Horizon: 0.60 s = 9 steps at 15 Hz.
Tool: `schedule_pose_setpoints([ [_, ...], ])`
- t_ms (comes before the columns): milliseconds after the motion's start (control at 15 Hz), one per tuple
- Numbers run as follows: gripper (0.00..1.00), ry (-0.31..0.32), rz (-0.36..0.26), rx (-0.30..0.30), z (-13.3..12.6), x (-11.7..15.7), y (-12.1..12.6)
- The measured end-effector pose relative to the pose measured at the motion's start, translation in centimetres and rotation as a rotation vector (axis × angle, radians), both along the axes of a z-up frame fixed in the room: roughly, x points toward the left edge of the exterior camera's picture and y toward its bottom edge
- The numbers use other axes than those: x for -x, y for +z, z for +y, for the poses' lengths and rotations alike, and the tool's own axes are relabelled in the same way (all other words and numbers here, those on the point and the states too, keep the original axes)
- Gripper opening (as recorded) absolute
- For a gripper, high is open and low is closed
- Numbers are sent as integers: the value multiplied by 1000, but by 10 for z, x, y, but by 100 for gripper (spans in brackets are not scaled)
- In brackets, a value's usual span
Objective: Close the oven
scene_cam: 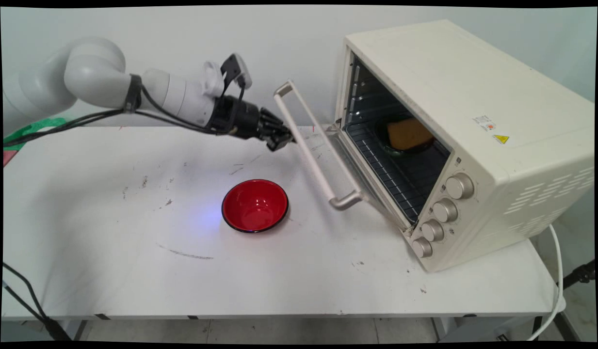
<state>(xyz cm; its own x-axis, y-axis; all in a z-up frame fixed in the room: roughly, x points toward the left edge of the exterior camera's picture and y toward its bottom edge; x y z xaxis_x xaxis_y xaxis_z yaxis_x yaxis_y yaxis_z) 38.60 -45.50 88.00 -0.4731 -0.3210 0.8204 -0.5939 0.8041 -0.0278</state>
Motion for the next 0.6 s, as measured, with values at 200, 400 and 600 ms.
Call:
schedule_pose_setpoints([
  [200,0,-1,28,22,-7,6,17],
  [400,0,-1,55,45,-13,14,36],
  [600,0,-5,64,60,-16,19,50],
])
